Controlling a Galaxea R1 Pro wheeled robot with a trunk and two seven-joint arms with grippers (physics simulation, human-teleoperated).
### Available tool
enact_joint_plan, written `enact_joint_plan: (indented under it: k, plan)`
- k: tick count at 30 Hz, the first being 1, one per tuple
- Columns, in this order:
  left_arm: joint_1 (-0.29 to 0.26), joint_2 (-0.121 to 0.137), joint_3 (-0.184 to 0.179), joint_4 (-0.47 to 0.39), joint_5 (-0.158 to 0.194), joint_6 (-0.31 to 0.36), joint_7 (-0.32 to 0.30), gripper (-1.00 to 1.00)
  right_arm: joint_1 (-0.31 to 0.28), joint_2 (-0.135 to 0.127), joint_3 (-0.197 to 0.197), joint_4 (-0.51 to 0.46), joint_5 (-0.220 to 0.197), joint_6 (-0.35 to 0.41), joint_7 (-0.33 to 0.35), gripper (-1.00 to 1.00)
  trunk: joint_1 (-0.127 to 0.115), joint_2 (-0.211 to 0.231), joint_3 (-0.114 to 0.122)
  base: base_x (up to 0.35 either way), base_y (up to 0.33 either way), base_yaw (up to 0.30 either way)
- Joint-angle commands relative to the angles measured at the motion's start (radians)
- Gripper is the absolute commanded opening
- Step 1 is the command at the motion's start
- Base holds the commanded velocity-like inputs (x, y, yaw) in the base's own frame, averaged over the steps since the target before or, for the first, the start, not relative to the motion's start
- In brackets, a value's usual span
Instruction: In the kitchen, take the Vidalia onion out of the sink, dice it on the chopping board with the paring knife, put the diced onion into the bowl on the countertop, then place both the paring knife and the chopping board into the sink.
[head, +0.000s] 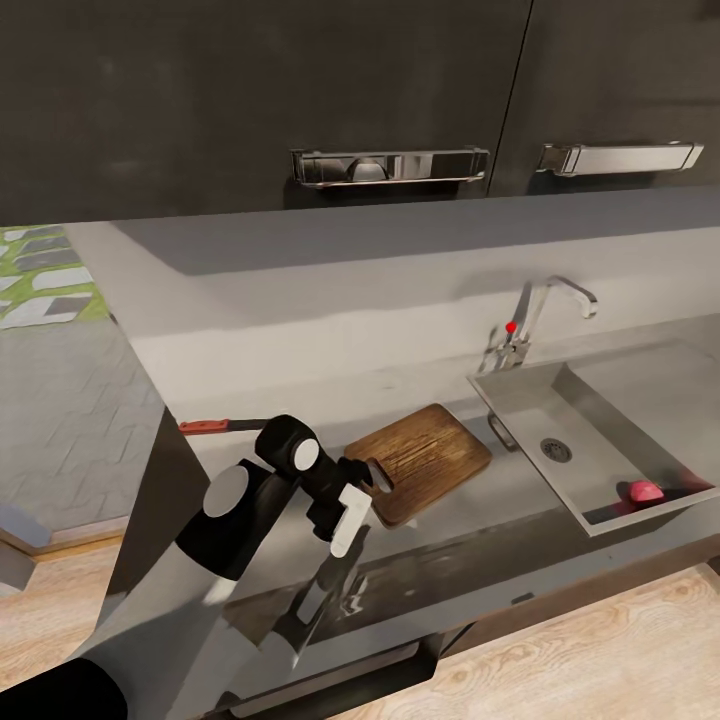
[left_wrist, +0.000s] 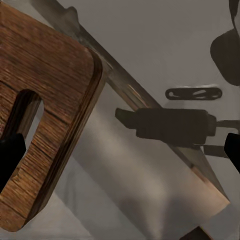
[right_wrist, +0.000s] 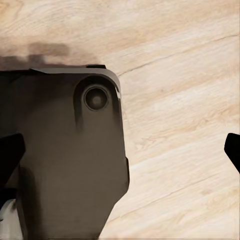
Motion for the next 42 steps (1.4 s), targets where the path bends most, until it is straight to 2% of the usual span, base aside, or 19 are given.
enact_joint_plan:
  k: [1, 10, 21, 25, 27, 29, 33, 38, 42]
  plan:
    - [-0.001, -0.001, -0.001, -0.009, -0.004, -0.003, -0.003, 1.0, -0.001, -0.002, -0.001, 0.003, 0.003, -0.004, -0.003, 1.0, 0.001, -0.002, -0.002, 0.0, 0.0, 0.0]
    - [-0.001, -0.004, -0.001, -0.039, -0.015, -0.002, -0.003, 1.0, -0.001, -0.006, -0.001, 0.007, 0.004, -0.004, -0.003, 1.0, 0.001, -0.002, -0.002, 0.0, 0.0, 0.0]
    - [-0.001, -0.013, -0.006, -0.072, -0.053, -0.002, -0.003, 1.0, -0.001, -0.007, -0.003, 0.008, 0.004, -0.004, -0.003, 1.0, 0.001, -0.002, -0.002, 0.0, 0.0, 0.0]
    - [-0.001, -0.013, -0.009, -0.083, -0.072, -0.001, -0.003, 1.0, -0.001, 0.014, -0.005, 0.012, 0.004, -0.004, -0.003, 1.0, 0.001, -0.002, -0.002, 0.0, 0.0, 0.0]
    - [-0.001, -0.012, -0.01, -0.084, -0.083, -0.001, -0.003, 1.0, -0.001, 0.045, -0.005, 0.012, 0.004, -0.005, -0.003, 1.0, 0.001, -0.002, -0.002, 0.0, 0.0, 0.0]
    - [-0.001, -0.012, -0.01, -0.085, -0.092, -0.001, -0.003, 1.0, -0.001, 0.06, -0.005, 0.012, 0.004, -0.006, -0.003, 1.0, 0.001, -0.002, -0.002, 0.0, 0.0, 0.0]
    - [-0.001, -0.013, -0.011, -0.094, -0.102, -0.001, -0.003, 1.0, -0.001, 0.069, -0.003, 0.015, 0.004, -0.003, -0.003, 1.0, 0.001, -0.002, -0.002, 0.0, 0.0, 0.0]
    - [-0.001, -0.019, -0.014, -0.105, -0.135, -0.001, -0.003, 1.0, -0.001, 0.069, -0.003, 0.017, 0.005, -0.005, -0.005, 1.0, 0.001, -0.002, -0.002, 0.0, 0.0, 0.0]
    - [-0.001, -0.042, -0.017, -0.104, -0.202, 0.0, -0.003, 1.0, -0.001, 0.07, -0.003, 0.019, 0.004, -0.005, -0.003, 1.0, 0.001, -0.002, -0.002, 0.0, 0.0, 0.0]
